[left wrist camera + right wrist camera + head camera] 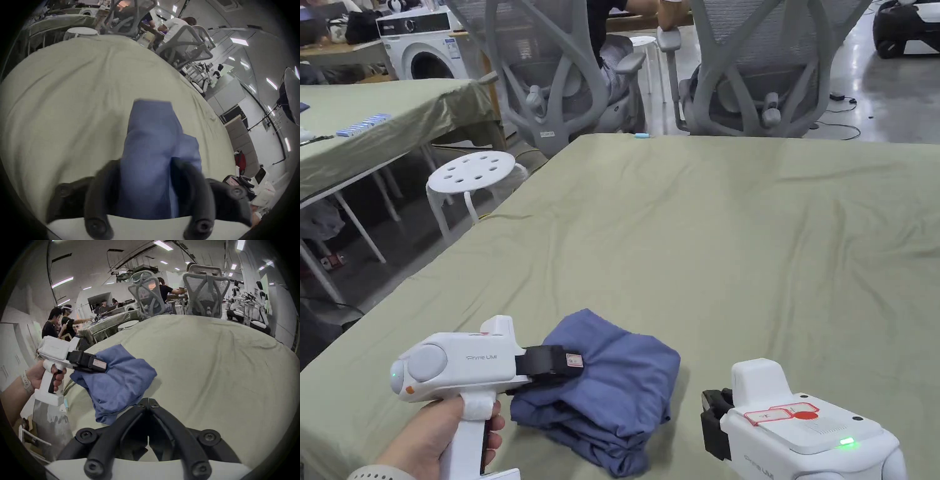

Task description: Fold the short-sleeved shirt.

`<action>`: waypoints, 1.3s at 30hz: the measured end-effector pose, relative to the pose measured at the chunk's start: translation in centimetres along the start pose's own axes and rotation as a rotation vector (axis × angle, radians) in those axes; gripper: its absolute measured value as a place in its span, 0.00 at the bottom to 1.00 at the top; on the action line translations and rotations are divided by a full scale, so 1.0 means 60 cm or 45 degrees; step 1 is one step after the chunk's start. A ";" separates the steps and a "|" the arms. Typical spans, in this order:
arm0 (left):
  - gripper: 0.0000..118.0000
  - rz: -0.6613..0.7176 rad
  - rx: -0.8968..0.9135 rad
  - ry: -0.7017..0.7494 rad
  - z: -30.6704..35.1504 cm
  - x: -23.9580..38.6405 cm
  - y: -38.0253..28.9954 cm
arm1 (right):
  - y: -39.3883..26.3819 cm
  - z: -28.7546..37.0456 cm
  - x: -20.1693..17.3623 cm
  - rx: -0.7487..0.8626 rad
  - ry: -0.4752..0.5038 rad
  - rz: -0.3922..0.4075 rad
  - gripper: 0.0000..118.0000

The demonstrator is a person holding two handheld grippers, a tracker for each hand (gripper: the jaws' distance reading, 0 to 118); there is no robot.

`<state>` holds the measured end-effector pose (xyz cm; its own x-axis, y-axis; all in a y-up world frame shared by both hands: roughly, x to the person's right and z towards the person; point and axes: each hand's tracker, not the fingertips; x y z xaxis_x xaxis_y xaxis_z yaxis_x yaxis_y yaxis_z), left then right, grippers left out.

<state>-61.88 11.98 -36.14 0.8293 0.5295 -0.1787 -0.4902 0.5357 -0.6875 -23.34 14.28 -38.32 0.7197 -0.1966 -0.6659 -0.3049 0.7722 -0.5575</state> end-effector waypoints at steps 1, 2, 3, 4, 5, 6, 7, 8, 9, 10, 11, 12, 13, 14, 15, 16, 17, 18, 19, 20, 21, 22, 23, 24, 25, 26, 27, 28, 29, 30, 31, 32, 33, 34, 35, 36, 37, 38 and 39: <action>0.64 -0.008 0.024 0.024 0.009 -0.006 0.005 | 0.002 -0.001 0.000 -0.001 0.003 0.003 0.00; 0.65 -0.007 0.046 0.033 0.023 -0.014 0.013 | 0.003 -0.001 -0.001 -0.004 0.006 0.010 0.00; 0.65 0.002 0.072 0.052 0.039 -0.018 0.017 | 0.002 0.002 -0.001 -0.006 0.007 0.023 0.00; 0.65 0.013 0.106 0.093 0.056 -0.024 0.023 | 0.001 0.004 -0.002 -0.004 0.005 0.030 0.00; 0.65 0.020 0.140 0.135 0.071 -0.026 0.026 | 0.000 0.007 -0.001 -0.003 0.002 0.031 0.00; 0.62 0.029 0.176 0.182 0.086 -0.029 0.028 | 0.000 0.010 0.003 0.000 0.003 0.030 0.00; 0.52 0.038 0.183 0.213 0.097 -0.033 0.029 | -0.001 0.013 0.004 0.002 0.002 0.027 0.00; 0.31 0.034 0.193 0.270 0.106 -0.030 0.028 | -0.002 0.017 0.006 0.003 -0.003 0.022 0.00; 0.19 0.010 0.210 0.359 0.113 -0.023 0.024 | -0.002 0.021 0.009 0.007 -0.010 0.017 0.00; 0.13 -0.029 0.218 0.418 0.116 -0.010 0.016 | 0.000 0.025 0.013 0.010 -0.016 0.008 0.00; 0.07 -0.078 0.224 0.443 0.120 0.015 0.001 | 0.002 0.031 0.017 0.012 -0.022 -0.001 0.00; 0.05 -0.102 0.241 0.445 0.122 0.035 -0.009 | 0.004 0.039 0.018 0.019 -0.032 -0.001 0.00; 0.03 -0.115 0.274 0.444 0.123 0.062 -0.021 | 0.007 0.049 0.020 0.040 -0.058 0.015 0.00; 0.00 -0.156 0.299 0.434 0.124 0.092 -0.033 | 0.011 0.061 0.023 0.061 -0.097 0.038 0.00; 0.00 -0.214 0.325 0.429 0.115 0.107 -0.039 | 0.014 0.075 0.030 0.072 -0.119 0.042 0.00; 0.00 -0.264 0.356 0.439 0.112 0.143 -0.051 | 0.017 0.092 0.036 0.086 -0.134 0.038 0.00; 0.00 -0.326 0.395 0.435 0.108 0.185 -0.066 | 0.019 0.113 0.046 0.118 -0.169 0.040 0.00; 0.00 -0.378 0.430 0.429 0.105 0.227 -0.079 | 0.021 0.137 0.060 0.146 -0.211 0.043 0.00; 0.00 -0.420 0.465 0.411 0.104 0.267 -0.091 | 0.021 0.163 0.076 0.172 -0.247 0.025 0.00; 0.00 -0.471 0.506 0.380 0.102 0.307 -0.103 | 0.020 0.191 0.095 0.204 -0.271 -0.007 0.00; 0.00 -0.526 0.567 0.356 0.100 0.349 -0.116 | 0.017 0.223 0.120 0.240 -0.283 -0.036 0.00; 0.00 -0.581 0.632 0.340 0.098 0.389 -0.129 | 0.014 0.255 0.143 0.271 -0.326 -0.042 0.00; 0.00 -0.634 0.672 0.332 0.098 0.426 -0.140 | 0.011 0.289 0.163 0.296 -0.402 -0.032 0.00; 0.00 -0.675 0.701 0.323 0.098 0.464 -0.152 | 0.005 0.327 0.183 0.313 -0.486 -0.007 0.00; 0.00 -0.700 0.735 0.311 0.099 0.499 -0.164 | 0.000 0.361 0.202 0.326 -0.547 0.022 0.00; 0.00 -0.730 0.759 0.281 0.102 0.534 -0.177 | -0.008 0.398 0.221 0.332 -0.608 0.043 0.00; 0.00 -0.755 0.773 0.242 0.105 0.566 -0.190 | -0.017 0.436 0.239 0.342 -0.661 0.040 0.00; 0.00 -0.765 0.787 0.223 0.106 0.596 -0.203 | -0.027 0.472 0.255 0.359 -0.699 0.013 0.00; 0.00 -0.773 0.806 0.191 0.105 0.622 -0.215 | -0.034 0.503 0.271 0.391 -0.727 -0.015 0.00; 0.00 -0.774 0.806 0.178 0.101 0.646 -0.226 | -0.040 0.531 0.287 0.413 -0.753 -0.028 0.00; 0.00 -0.773 0.806 0.170 0.096 0.669 -0.235 | -0.044 0.553 0.303 0.422 -0.775 -0.028 0.00; 0.00 -0.776 0.802 0.152 0.088 0.689 -0.242 | -0.046 0.572 0.316 0.431 -0.795 -0.017 0.00; 0.00 -0.783 0.795 0.130 0.079 0.708 -0.248 | -0.047 0.589 0.330 0.444 -0.817 -0.007 0.00; 0.00 -0.788 0.795 0.130 0.072 0.725 -0.252 | -0.046 0.602 0.342 0.453 -0.834 -0.002 0.00; 0.00 -0.798 0.799 0.127 0.064 0.742 -0.254 | -0.044 0.615 0.351 0.472 -0.853 -0.005 0.00; 0.00 -0.809 0.808 0.123 0.059 0.755 -0.257 | -0.042 0.625 0.361 0.500 -0.869 -0.016 0.00; 0.00 -0.824 0.825 0.123 0.055 0.765 -0.260 | -0.042 0.639 0.364 0.529 -0.876 -0.029 0.00; 0.00 -0.836 0.843 0.128 0.053 0.774 -0.262 | -0.043 0.651 0.367 0.565 -0.880 -0.042 0.00; 0.00 -0.828 0.853 0.127 0.051 0.782 -0.263 | -0.042 0.658 0.370 0.609 -0.876 -0.048 0.00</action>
<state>-16.06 30.38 -31.50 0.9986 -0.0494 0.0175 0.0513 0.9901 -0.1310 18.04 31.82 -32.14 0.9914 0.0651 -0.1134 -0.0870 0.9760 -0.1995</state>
